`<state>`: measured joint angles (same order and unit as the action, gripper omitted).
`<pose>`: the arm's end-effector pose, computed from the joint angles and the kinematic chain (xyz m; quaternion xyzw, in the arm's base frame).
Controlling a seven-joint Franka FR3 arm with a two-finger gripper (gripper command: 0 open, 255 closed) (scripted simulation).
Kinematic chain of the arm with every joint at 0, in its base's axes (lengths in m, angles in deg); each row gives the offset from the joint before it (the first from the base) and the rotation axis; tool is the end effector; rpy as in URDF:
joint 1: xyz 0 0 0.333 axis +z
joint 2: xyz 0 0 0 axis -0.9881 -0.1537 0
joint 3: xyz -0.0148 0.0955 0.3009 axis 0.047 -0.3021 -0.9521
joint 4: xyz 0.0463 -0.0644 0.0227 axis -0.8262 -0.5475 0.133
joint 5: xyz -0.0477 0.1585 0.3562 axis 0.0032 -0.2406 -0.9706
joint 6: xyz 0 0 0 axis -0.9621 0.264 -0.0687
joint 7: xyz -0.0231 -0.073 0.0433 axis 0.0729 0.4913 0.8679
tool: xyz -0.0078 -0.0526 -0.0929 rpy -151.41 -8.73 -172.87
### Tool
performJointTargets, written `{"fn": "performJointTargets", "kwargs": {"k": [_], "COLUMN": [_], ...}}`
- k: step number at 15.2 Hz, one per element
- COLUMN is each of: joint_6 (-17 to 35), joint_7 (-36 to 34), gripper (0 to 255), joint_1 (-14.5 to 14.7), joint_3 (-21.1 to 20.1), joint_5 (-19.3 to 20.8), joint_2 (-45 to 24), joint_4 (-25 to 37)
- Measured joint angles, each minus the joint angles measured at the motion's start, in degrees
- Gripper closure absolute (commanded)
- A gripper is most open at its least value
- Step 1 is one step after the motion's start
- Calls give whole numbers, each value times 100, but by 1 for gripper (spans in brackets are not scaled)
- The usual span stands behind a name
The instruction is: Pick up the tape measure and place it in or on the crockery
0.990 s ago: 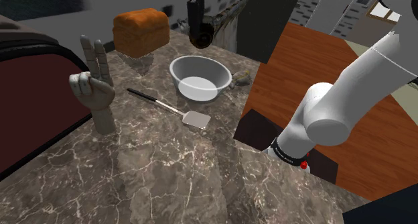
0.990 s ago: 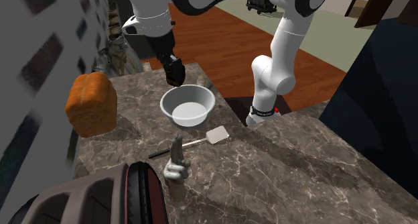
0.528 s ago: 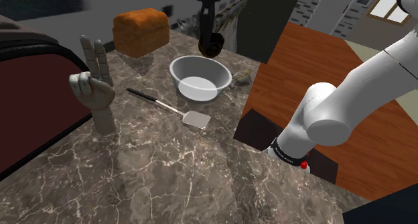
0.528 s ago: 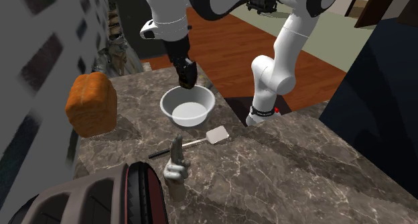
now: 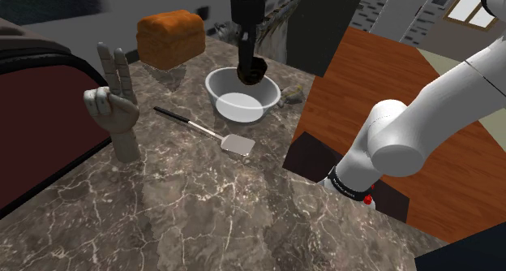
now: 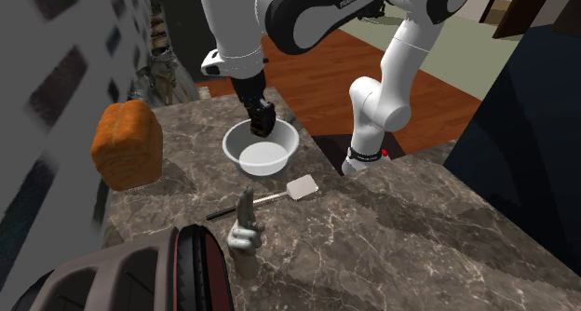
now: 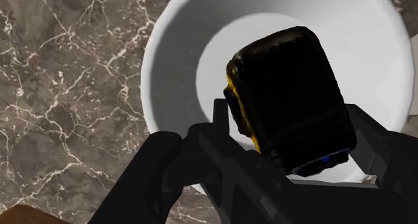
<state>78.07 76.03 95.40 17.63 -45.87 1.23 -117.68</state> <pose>0.4063 0.1656 0.5317 0.9512 0.2922 -0.0732 0.0664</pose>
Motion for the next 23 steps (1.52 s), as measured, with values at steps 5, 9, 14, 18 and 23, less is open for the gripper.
{"fn": "performJointTargets", "kwargs": {"k": [5, 9, 14, 18, 23], "joint_6": [271, 287, 288, 50, -399], "joint_7": [-15, -15, -15, -18, -27], "gripper": [255, 255, 0, 0, 0], "joint_1": [-3, -3, -3, 4, 13], "joint_3": [5, 6, 6, -10, -41], "joint_5": [6, 7, 7, 0, -5], "joint_2": [-14, -14, -14, -38, -128], "joint_4": [-256, -270, -270, -6, 529]}}
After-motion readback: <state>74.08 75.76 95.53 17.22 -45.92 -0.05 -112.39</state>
